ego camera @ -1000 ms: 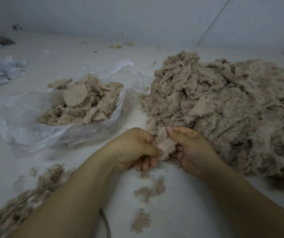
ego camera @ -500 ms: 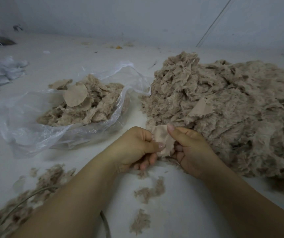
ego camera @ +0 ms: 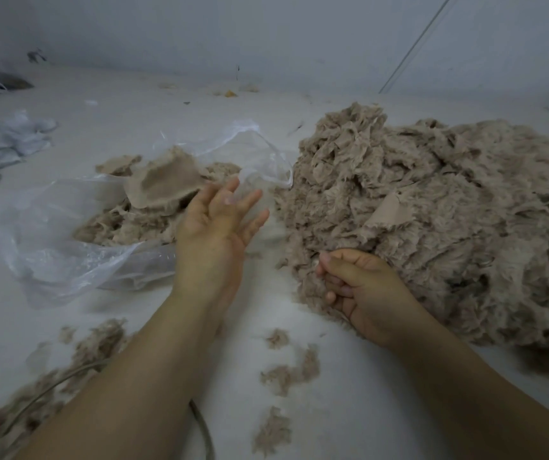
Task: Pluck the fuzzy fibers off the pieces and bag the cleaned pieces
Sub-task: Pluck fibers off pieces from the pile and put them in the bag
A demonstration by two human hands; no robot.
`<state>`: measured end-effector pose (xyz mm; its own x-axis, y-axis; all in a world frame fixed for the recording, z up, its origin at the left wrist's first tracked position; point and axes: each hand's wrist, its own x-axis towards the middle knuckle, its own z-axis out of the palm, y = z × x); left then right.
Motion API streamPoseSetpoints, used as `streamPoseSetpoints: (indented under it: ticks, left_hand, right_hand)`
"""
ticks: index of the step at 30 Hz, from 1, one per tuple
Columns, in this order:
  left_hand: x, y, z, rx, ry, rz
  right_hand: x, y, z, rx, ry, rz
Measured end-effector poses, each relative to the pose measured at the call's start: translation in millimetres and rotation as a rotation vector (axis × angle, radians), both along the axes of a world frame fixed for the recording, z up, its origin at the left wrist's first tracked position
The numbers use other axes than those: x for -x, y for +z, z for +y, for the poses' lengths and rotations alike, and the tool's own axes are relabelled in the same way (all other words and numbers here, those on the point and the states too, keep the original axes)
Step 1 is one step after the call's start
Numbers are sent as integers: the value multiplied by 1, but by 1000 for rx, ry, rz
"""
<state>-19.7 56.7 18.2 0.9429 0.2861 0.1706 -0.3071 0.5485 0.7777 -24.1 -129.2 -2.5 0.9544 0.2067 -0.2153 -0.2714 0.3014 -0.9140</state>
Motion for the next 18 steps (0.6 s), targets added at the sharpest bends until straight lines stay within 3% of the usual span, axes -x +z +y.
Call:
streamPoseSetpoints:
  ticks: [2, 5, 6, 11, 13, 16, 18]
  left_hand:
    - [0, -5, -6, -147, 3, 93]
    - [-4, -20, -15, -812, 91, 218]
    - [-4, -22, -18, -943, 68, 227]
    - [-5, -25, -24, -1569, -7, 59]
    - [-6, -26, -26, -1452, 29, 55]
    - [-4, -22, -29, -910, 14, 136]
    - [1, -15, -28, -635, -106, 112]
  right_hand:
    - [0, 1, 1, 6, 1, 7]
    - [0, 1, 1, -2, -4, 7]
    - [0, 0, 1, -6, -3, 6]
    - [1, 0, 1, -23, 12, -3]
    - [0, -1, 0, -24, 14, -1]
    - [0, -1, 0, -23, 23, 8]
    - [-1, 0, 1, -26, 38, 9]
